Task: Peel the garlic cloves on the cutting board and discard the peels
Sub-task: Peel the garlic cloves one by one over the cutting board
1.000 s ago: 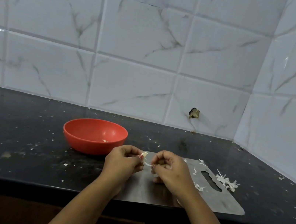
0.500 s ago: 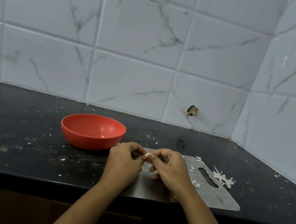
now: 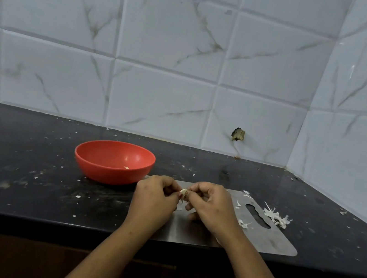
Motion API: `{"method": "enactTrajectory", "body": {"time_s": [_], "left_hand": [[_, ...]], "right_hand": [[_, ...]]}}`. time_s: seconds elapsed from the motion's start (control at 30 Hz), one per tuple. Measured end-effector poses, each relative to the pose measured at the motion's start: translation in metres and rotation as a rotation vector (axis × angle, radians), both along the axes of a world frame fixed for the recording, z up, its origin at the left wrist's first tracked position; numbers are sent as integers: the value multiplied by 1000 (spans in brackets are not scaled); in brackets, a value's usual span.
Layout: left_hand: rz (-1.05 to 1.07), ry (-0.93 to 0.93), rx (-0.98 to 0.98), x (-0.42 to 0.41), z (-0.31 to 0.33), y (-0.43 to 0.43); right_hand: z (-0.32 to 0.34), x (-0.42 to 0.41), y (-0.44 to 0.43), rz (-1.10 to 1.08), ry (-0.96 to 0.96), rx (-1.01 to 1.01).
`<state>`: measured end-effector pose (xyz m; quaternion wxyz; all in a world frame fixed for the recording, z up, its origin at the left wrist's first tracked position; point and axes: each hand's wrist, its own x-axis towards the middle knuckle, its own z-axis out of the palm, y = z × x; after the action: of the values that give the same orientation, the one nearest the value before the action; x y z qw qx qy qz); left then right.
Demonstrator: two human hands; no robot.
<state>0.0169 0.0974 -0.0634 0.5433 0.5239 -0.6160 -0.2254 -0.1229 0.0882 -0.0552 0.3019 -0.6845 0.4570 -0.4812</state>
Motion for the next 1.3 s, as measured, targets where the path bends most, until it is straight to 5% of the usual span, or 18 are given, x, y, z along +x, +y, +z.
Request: {"method": "enactTrajectory", "body": {"time_s": [0.57, 0.8, 1.3], "left_hand": [[-123, -94, 71, -3, 1, 2], [-153, 127, 110, -2, 3, 2], [-72, 213, 108, -1, 1, 0]], "right_hand": [[0, 1, 1, 9, 5, -84], [-1, 1, 0, 47, -33, -83], [2, 4, 6, 68, -83, -55]]}}
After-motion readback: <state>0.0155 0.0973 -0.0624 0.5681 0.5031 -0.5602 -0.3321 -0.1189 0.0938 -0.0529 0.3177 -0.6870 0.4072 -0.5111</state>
